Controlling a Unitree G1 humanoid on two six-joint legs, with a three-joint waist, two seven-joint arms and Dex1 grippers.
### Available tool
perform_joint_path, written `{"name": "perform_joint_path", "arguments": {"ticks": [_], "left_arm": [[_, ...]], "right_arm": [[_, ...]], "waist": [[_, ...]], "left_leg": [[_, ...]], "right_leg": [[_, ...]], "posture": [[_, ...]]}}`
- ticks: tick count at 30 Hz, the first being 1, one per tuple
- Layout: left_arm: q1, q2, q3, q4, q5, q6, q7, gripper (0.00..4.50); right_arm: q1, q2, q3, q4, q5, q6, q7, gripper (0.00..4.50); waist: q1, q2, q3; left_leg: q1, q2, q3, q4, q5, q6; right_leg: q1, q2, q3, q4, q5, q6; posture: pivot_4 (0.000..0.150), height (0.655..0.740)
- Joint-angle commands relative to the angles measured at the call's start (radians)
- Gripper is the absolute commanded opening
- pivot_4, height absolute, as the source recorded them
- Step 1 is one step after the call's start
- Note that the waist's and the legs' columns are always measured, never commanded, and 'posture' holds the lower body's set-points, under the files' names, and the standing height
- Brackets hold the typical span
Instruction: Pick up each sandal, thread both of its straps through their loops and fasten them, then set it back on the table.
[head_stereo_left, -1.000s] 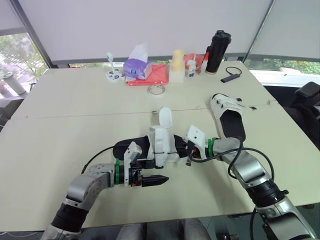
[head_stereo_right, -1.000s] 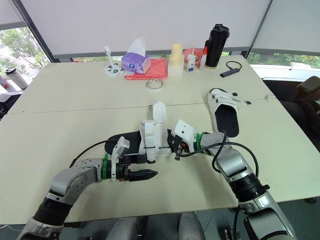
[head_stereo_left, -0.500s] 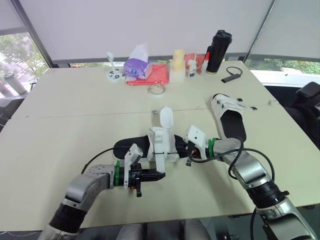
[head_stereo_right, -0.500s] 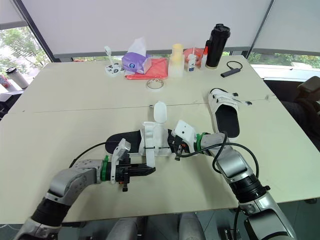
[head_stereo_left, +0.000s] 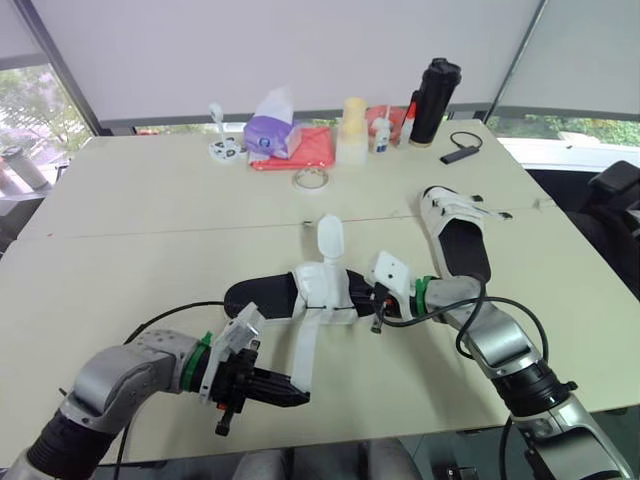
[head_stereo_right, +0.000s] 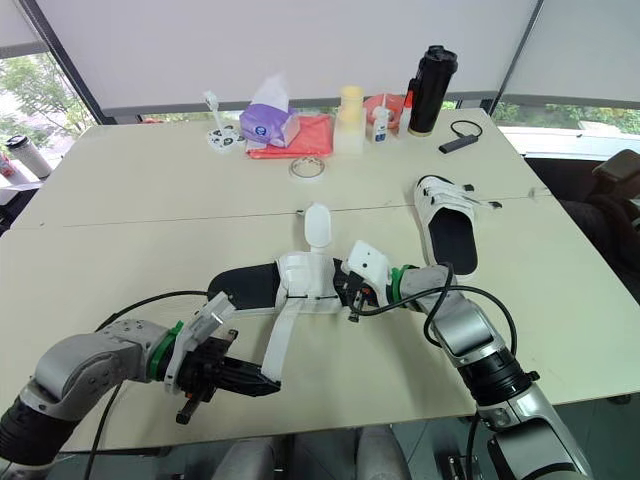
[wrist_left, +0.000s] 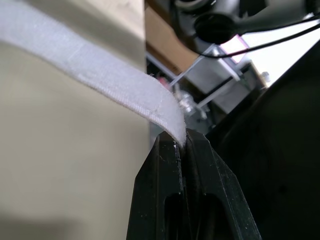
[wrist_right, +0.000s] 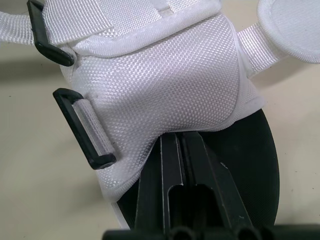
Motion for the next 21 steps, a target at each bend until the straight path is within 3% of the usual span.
{"name": "perform_joint_path", "arguments": {"ticks": [1, 9, 19, 21], "left_arm": [[-0.097, -0.054, 0.075, 0.005, -0.091, 0.023, 0.05, 0.08], [-0.327, -0.233, 0.191, 0.217, -0.131, 0.043, 0.266, 0.08], [-0.477, -0.308, 0.119, 0.513, -0.027, 0.043, 0.231, 0.08], [-0.501, -0.337, 0.132, 0.57, -0.022, 0.048, 0.243, 0.67]], "right_arm": [[0.012, 0.001, 0.035, 0.036, -0.025, 0.013, 0.0, 0.0], [0.005, 0.001, 0.035, 0.045, -0.027, 0.007, -0.002, 0.0], [-0.001, 0.004, 0.037, 0.052, -0.027, 0.002, -0.006, 0.0], [0.0, 0.004, 0.036, 0.05, -0.027, 0.004, -0.009, 0.0]], "waist": [[0.002, 0.0, 0.0], [-0.001, -0.001, 0.0], [0.001, -0.001, 0.0], [0.0, -0.001, 0.0]], "left_leg": [[0.0, 0.0, -0.001, 0.0, 0.0, 0.0], [0.001, 0.0, 0.0, 0.001, 0.002, 0.002], [0.002, -0.002, 0.003, 0.002, 0.002, 0.002], [0.002, -0.002, 0.003, 0.002, 0.002, 0.002]], "right_leg": [[0.0, 0.0, -0.001, 0.0, 0.0, 0.0], [0.001, 0.001, -0.001, 0.002, 0.0, 0.001], [0.002, 0.002, -0.003, 0.003, 0.001, 0.001], [0.002, 0.002, -0.002, 0.003, 0.001, 0.001]], "posture": [[0.15, 0.7296], [0.15, 0.7296], [0.15, 0.7296], [0.15, 0.7296]]}}
